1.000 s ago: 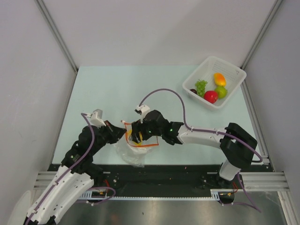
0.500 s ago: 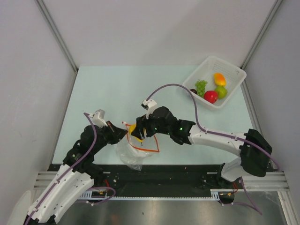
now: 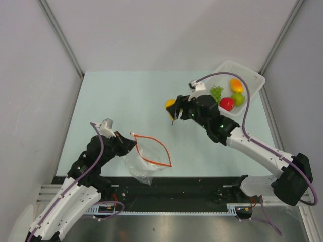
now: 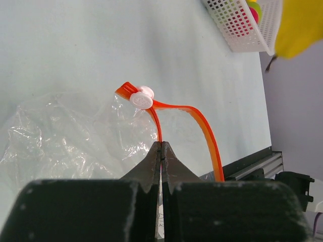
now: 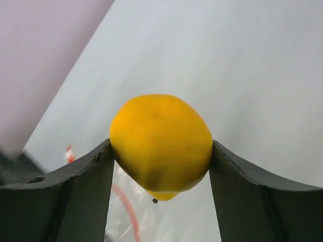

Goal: Open the zip-top bag and remove the fake food

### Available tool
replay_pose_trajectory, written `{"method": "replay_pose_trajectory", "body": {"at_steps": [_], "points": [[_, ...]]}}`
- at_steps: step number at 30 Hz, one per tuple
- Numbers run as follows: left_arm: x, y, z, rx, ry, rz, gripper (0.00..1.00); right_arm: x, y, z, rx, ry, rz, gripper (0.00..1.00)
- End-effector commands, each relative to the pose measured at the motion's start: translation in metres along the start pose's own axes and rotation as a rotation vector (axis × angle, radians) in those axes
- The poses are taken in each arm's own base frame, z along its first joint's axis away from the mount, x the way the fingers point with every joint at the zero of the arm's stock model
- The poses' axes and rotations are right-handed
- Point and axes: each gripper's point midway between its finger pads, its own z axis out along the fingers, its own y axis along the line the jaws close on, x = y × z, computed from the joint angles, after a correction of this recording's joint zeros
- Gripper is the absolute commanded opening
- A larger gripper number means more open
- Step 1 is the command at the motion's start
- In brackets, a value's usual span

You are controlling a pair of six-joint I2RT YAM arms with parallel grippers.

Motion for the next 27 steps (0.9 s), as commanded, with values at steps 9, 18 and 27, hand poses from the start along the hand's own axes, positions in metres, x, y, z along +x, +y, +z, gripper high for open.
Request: {"method": "replay_pose_trajectory", "body": {"at_steps": [9,18,27], "points": [[-0.002,0.000,-0.006,0.009,-0.021,0.005,0.00,-0.131,-0.238,-0.031,0.493,-0.441,0.283,0.21],[0.000,-0.005,0.004,0.026,0.014,0.027,0.00,-0.139,-0.361,-0.019,0.658,-0.493,0.374,0.28],[-0.001,-0.005,0.005,0.025,0.011,0.031,0.00,-0.123,-0.424,0.016,0.740,-0.379,0.383,0.41]]}}
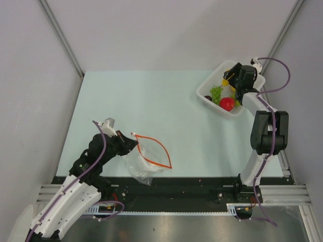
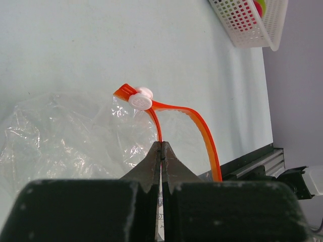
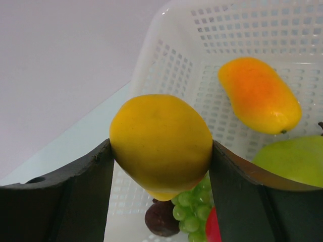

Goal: Open the zip-top bag and remove the fake food

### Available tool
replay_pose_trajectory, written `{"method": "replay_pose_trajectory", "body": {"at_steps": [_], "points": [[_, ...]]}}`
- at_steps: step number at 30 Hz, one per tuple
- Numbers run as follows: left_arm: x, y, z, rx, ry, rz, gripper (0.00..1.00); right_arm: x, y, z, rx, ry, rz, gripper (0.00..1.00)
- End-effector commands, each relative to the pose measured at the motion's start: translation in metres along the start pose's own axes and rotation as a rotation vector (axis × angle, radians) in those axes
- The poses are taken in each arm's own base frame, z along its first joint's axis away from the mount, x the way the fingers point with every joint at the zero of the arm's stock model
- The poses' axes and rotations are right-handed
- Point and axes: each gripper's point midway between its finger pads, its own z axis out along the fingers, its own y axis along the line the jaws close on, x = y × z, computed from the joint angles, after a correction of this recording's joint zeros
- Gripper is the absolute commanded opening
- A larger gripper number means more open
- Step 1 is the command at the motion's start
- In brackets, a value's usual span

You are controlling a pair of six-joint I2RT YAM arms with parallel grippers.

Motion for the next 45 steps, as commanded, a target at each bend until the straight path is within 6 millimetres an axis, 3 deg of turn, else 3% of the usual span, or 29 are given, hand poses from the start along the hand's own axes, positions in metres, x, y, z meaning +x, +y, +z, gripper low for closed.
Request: {"method": "replay_pose_trajectory", "body": {"at_steps": [1,4,5,8,11,18,23,24,25,27,30,34,36,37,39,40,44,45], "points": [[-0.006,-0.006,-0.002,0.032,-0.021,0.031,0.00,-0.014,0.005,0.025,-0.005,-0.019,-0.013,0.43],[-0.007,-0.007,-0.003,0.031,-0.022,0.035,0.00,-0.008,-0.002,0.044,0.026,0.016,-0.022,0.48],[-0.007,-0.007,-0.004,0.029,-0.021,0.037,0.00,0.002,-0.010,0.049,0.053,0.058,-0.024,0.50],[-0.008,-0.007,-0.004,0.023,-0.021,0.042,0.00,0.008,-0.011,0.063,0.076,0.126,-0.034,0.59],[-0.008,-0.006,-0.004,0.020,-0.022,0.039,0.00,0.012,-0.011,0.069,0.091,0.172,-0.048,0.75],[-0.005,-0.004,-0.003,0.019,-0.017,0.029,0.00,0.014,-0.016,0.053,0.121,0.192,-0.045,0.91],[-0.008,-0.005,-0.006,0.015,-0.027,0.028,0.00,0.007,-0.014,0.031,0.125,0.193,-0.046,0.94],[-0.009,-0.004,-0.007,0.009,-0.035,0.028,0.00,-0.002,-0.006,0.020,0.106,0.179,-0.044,0.95],[-0.009,-0.002,-0.007,-0.001,-0.034,0.028,0.00,0.009,-0.012,0.014,0.120,0.205,-0.040,0.95],[-0.011,0.000,-0.009,-0.016,-0.045,0.018,0.00,0.003,0.006,-0.008,0.056,0.196,-0.008,0.94],[-0.012,0.003,-0.010,-0.042,-0.047,-0.001,0.00,0.025,0.012,-0.032,0.044,0.243,-0.016,0.94],[-0.026,0.007,-0.010,-0.099,-0.100,-0.013,0.00,0.057,0.059,-0.079,-0.035,0.304,-0.132,0.94],[-0.035,0.006,-0.011,-0.110,-0.126,-0.014,0.00,0.071,0.070,-0.097,-0.051,0.322,-0.204,0.94],[-0.042,0.006,-0.010,-0.133,-0.144,-0.012,0.00,0.077,0.088,-0.113,-0.096,0.332,-0.230,0.95],[-0.049,0.007,-0.008,-0.158,-0.160,-0.009,0.00,0.097,0.092,-0.131,-0.120,0.378,-0.270,0.95],[-0.055,0.009,-0.005,-0.190,-0.169,-0.007,0.00,0.108,0.105,-0.145,-0.168,0.402,-0.291,0.95],[-0.072,0.018,0.006,-0.275,-0.205,-0.019,0.00,0.130,0.125,-0.197,-0.292,0.447,-0.352,0.95],[-0.078,0.016,0.010,-0.273,-0.223,-0.027,0.00,0.143,0.120,-0.207,-0.302,0.478,-0.374,0.95]]}}
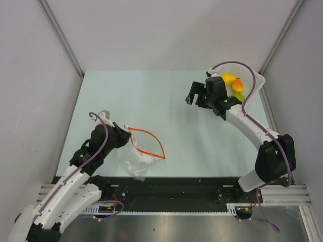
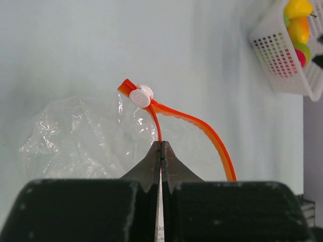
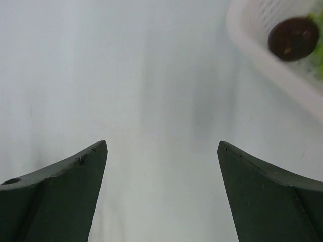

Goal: Open the zip-top bag and remove the fake food

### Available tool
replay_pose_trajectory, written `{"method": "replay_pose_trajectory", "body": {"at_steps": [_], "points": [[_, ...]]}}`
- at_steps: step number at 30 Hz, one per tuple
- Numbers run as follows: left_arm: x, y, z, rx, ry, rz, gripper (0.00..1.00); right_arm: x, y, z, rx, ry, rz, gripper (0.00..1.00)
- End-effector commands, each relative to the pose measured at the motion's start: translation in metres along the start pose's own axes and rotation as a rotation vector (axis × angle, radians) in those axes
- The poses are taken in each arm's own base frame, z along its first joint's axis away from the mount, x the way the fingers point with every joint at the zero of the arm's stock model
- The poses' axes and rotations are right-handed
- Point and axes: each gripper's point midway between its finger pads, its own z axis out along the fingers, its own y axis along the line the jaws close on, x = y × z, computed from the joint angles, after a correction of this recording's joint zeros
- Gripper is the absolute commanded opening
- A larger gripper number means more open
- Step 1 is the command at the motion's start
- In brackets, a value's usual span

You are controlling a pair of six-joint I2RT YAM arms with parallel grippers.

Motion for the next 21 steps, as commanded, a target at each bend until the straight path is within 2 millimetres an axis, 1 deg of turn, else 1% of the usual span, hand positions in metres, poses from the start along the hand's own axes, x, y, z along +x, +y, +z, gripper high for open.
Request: {"method": "replay_pose_trajectory", "body": {"at_steps": [1,2,3,4,5,6,7,8,9,10,12,13,14,15,16,17,18,19,20,21], "points": [[-0.044,-0.004,0.012,-0.060,-0.135,-0.044,0.00,0.030,0.020,-0.038,-0.074,0.040,-0.099,0.95],[-0.049,-0.005,0.017,-0.062,-0.142,-0.050,0.00,0.039,0.029,-0.047,-0.100,0.049,-0.120,0.95],[-0.053,-0.005,0.027,-0.068,-0.142,-0.061,0.00,0.048,0.027,-0.057,-0.112,0.053,-0.124,0.95],[-0.066,-0.005,0.031,-0.075,-0.163,-0.086,0.00,0.056,0.033,-0.066,-0.150,0.069,-0.116,0.95],[-0.072,-0.005,0.036,-0.081,-0.169,-0.108,0.00,0.063,0.035,-0.072,-0.162,0.075,-0.114,0.95],[-0.074,-0.002,0.049,-0.103,-0.154,-0.124,0.00,0.073,0.036,-0.083,-0.182,0.078,-0.120,0.95],[-0.090,-0.002,0.053,-0.109,-0.183,-0.154,0.00,0.080,0.036,-0.089,-0.186,0.084,-0.123,0.95],[-0.095,-0.002,0.059,-0.114,-0.183,-0.167,0.00,0.084,0.038,-0.094,-0.190,0.085,-0.117,0.95],[-0.097,0.002,0.074,-0.132,-0.169,-0.177,0.00,0.091,0.044,-0.107,-0.216,0.090,-0.128,0.95],[-0.114,0.001,0.078,-0.136,-0.197,-0.191,0.00,0.097,0.038,-0.108,-0.184,0.088,-0.128,0.95],[-0.126,0.004,0.091,-0.155,-0.198,-0.219,0.00,0.108,0.040,-0.117,-0.188,0.103,-0.132,0.95],[-0.140,0.009,0.103,-0.181,-0.206,-0.237,0.00,0.113,0.042,-0.125,-0.194,0.097,-0.143,0.95],[-0.147,0.012,0.108,-0.193,-0.213,-0.244,0.00,0.118,0.042,-0.129,-0.194,0.100,-0.148,0.95],[-0.157,0.020,0.112,-0.213,-0.229,-0.257,0.00,0.125,0.039,-0.131,-0.183,0.114,-0.146,0.95],[-0.163,0.026,0.125,-0.239,-0.226,-0.270,0.00,0.126,0.040,-0.139,-0.193,0.100,-0.146,0.95],[-0.166,0.030,0.130,-0.250,-0.218,-0.283,0.00,0.134,0.034,-0.139,-0.182,0.115,-0.143,0.95],[-0.168,0.037,0.136,-0.266,-0.201,-0.296,0.00,0.137,0.032,-0.141,-0.180,0.118,-0.133,0.95],[-0.180,0.042,0.138,-0.266,-0.212,-0.313,0.00,0.141,0.030,-0.143,-0.180,0.123,-0.126,0.95],[-0.176,0.051,0.148,-0.285,-0.184,-0.323,0.00,0.146,0.026,-0.146,-0.185,0.125,-0.121,0.95],[-0.180,0.054,0.151,-0.277,-0.184,-0.331,0.00,0.148,0.024,-0.147,-0.187,0.124,-0.113,0.95]]}}
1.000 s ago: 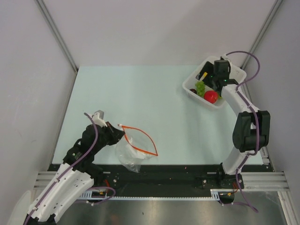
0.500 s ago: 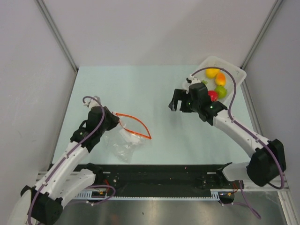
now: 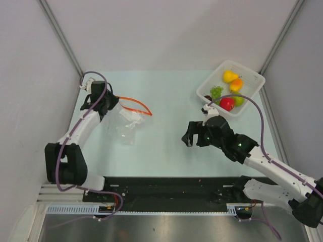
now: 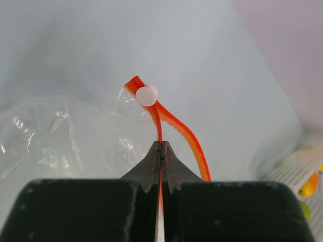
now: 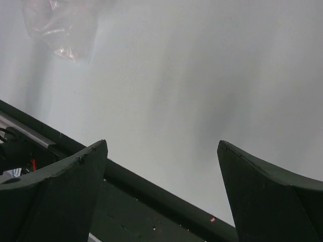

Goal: Open the zip-top bag and remove the fake food

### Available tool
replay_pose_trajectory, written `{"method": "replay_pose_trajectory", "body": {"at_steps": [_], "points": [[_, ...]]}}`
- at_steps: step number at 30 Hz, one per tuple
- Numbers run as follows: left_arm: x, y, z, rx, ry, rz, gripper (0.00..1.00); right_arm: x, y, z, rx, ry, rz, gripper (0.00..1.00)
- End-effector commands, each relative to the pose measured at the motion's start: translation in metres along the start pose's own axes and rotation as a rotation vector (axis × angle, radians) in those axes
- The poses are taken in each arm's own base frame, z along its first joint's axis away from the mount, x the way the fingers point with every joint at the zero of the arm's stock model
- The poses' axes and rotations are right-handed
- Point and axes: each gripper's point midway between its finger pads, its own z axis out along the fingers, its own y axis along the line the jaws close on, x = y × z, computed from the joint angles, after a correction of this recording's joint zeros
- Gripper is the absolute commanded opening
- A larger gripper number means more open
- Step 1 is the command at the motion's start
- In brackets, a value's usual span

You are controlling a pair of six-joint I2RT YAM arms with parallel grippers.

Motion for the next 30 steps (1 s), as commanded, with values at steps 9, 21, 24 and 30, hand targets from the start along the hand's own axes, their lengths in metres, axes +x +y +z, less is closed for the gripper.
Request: {"method": "replay_pose_trajectory", "body": {"at_steps": [9,21,24,30], "points": [[-0.047,-0.032,0.000,0.176,-0.001,0.013,0.90,0.015,-0.025,-0.024,0.044,-0.078,0.087,0.96],[0.107,-0.075,-0.133,0.523,0.174,0.307,1.00,0.013,-0.056,-0.038,0.141,-0.221,0.246,1.00],[0.166,-0.061,-0.178,0.681,0.254,0.304,0.99,0.017,-0.065,-0.045,0.151,-0.257,0.293,1.00],[0.219,-0.034,-0.257,1.046,0.389,0.234,1.00,0.026,-0.047,-0.057,-0.022,-0.270,0.311,1.00]]}}
